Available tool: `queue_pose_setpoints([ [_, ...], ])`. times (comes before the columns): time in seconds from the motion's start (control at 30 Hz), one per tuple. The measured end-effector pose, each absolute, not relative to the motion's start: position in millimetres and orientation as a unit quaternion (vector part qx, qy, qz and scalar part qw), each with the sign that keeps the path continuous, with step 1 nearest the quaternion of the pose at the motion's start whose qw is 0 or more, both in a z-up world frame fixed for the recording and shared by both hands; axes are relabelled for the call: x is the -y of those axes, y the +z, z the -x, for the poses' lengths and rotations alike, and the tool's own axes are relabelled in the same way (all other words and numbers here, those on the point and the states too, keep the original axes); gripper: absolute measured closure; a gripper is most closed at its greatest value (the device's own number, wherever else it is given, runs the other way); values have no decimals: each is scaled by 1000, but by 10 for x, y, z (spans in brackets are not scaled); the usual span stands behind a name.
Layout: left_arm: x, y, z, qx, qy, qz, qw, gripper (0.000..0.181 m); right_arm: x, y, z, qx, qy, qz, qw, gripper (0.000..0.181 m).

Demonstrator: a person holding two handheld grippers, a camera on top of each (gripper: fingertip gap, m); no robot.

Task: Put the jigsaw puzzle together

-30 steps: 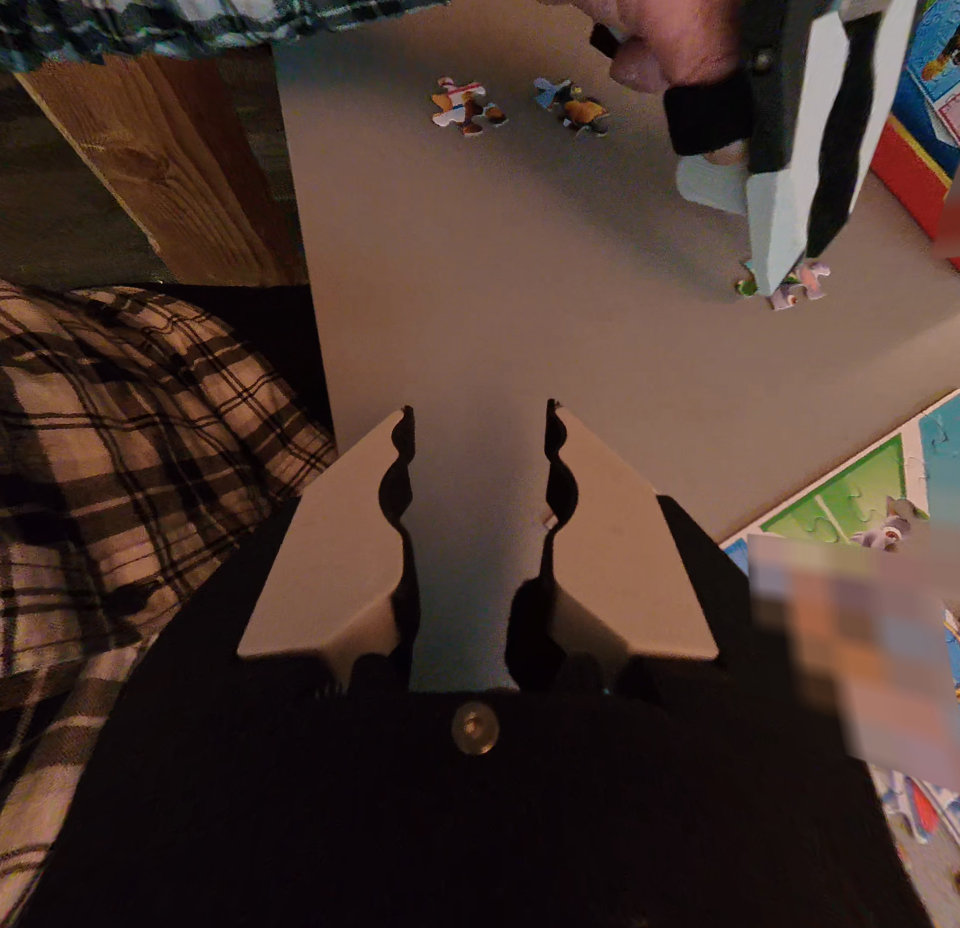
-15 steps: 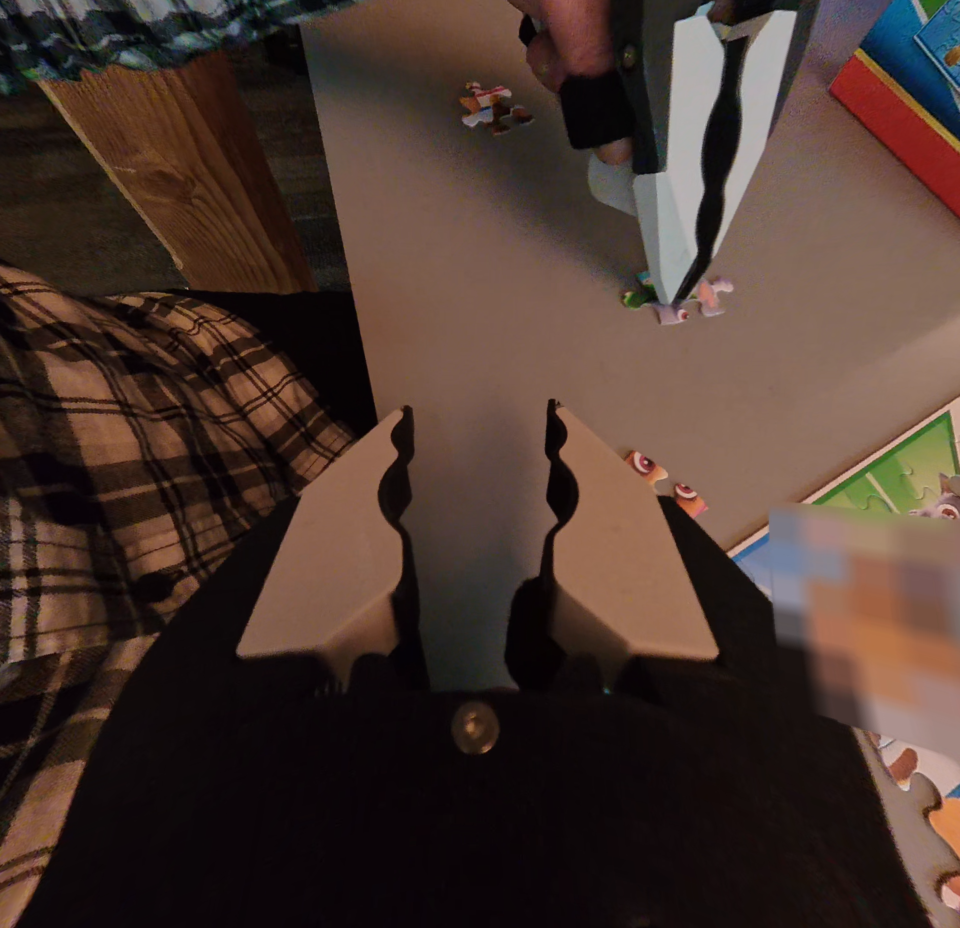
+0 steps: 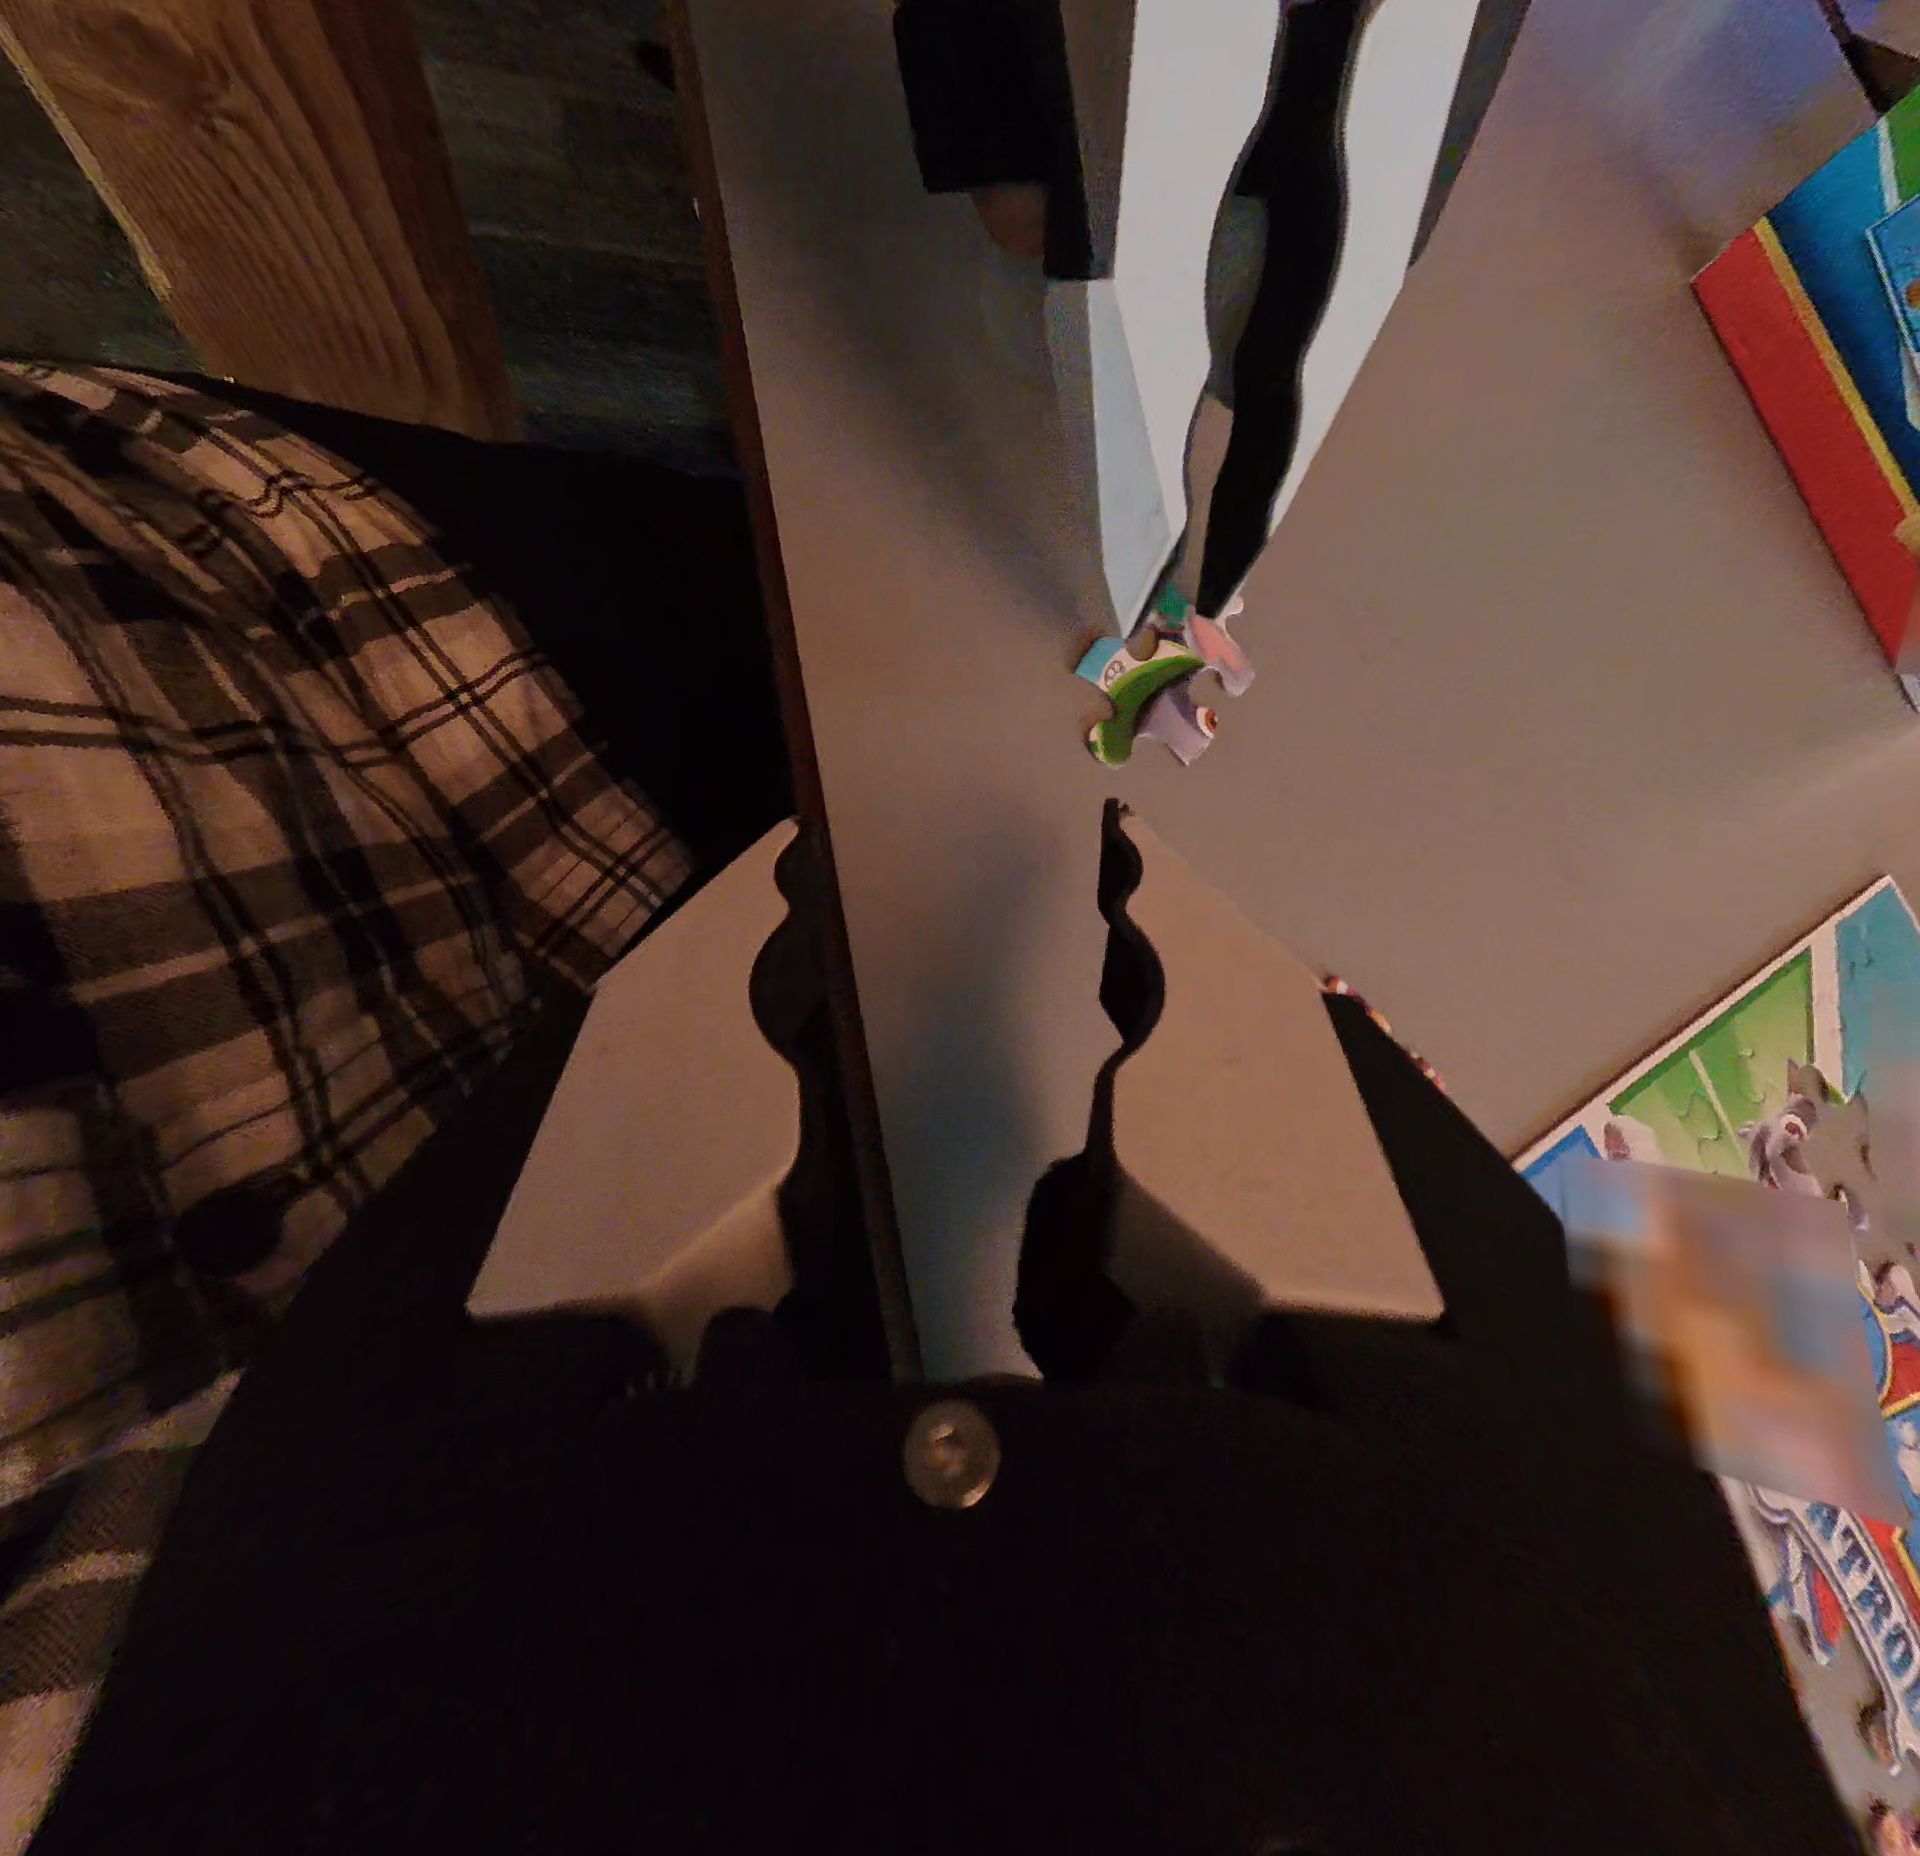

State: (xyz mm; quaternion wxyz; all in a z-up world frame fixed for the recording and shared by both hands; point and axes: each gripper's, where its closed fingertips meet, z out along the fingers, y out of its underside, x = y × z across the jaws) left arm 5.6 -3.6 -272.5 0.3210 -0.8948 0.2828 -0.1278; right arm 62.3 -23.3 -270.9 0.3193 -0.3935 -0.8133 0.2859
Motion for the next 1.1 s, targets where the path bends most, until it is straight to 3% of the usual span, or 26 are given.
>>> queue_pose_setpoints([
  [0.17, 78, -2748, -186, -276, -152, 898, 307, 154, 237, -2824, -575, 824, 245, 400, 317, 114],
  [0.27, 160, -2747, -390, -297, -166, 889, 306, 158, 251, -2840, -603, 825, 233, 397, 328, 115],
  [0.63, 371, -2746, -868, -312, -224, 862, 332, 173, 276, -2843, -766, 821, 173, 338, 426, 149],
  [0.97, 436, -2614, -834, -318, -211, 842, 382, 158, 303, -2638, -883, 792, 179, 314, 493, 181],
  [1.1, 409, -2514, -813, -328, -190, 829, 410, 152, 253, -2625, -908, 795, 169, 306, 495, 181],
])
